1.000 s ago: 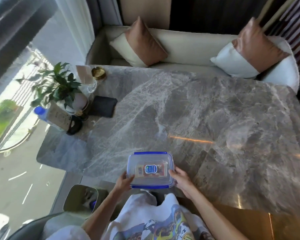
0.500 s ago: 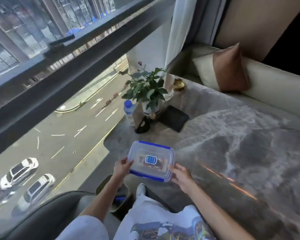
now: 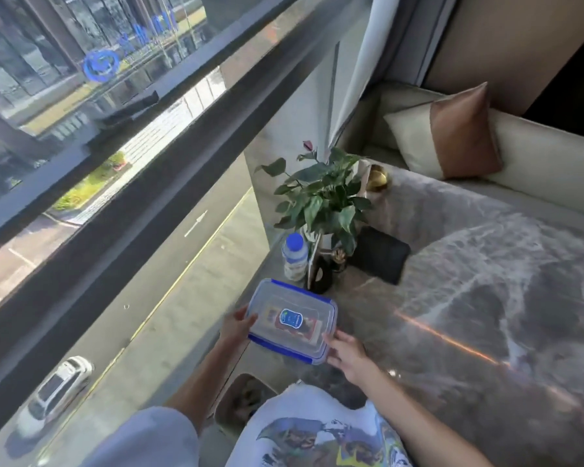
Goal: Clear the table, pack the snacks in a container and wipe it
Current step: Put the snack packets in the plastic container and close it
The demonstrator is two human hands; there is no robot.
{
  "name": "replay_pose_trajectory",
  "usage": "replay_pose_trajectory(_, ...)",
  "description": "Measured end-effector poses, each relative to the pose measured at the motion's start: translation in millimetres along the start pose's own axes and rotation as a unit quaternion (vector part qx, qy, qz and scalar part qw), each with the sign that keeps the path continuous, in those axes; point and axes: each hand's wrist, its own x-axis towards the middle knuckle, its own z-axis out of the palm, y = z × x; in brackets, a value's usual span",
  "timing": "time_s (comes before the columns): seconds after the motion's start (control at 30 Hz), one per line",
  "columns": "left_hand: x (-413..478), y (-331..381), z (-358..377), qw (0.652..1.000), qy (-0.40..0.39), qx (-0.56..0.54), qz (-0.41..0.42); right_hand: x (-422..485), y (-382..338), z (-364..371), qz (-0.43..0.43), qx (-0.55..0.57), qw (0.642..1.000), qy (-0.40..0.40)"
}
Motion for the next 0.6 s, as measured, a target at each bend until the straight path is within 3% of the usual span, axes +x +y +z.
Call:
replay_pose_trajectory(0.27,26.0,-1.5,-7.9,0.993,-0.03,0.107,0.043,10.2,3.4,11.6,0.0,-0.072,0.997,0.034)
replay_pose_trajectory(0.43,22.1,4.0,3.6,0.974,0.013,0.218,0.053,6.4,4.4,12.7,-0.049,-0.167,0.984,0.03)
replay_pose_trajectory(0.5,15.5,0.6,6.6,0.957,0.043,0.269,0.103,4.3,9.5,4.8,-0.121,-0.309,0.943,0.025)
replay_pose_trajectory(0.53,12.4,-2.9,6.8,0.942,0.046,0.299,0.142,2.3,11.3,-0.1,-0.17,-0.386,0.906,0.02)
replay_pose_trajectory(0.6,7.4,-12.2,8.8,0.903,0.02,0.374,0.209,1.2,16.0,-9.4,-0.281,-0.533,0.798,0.011)
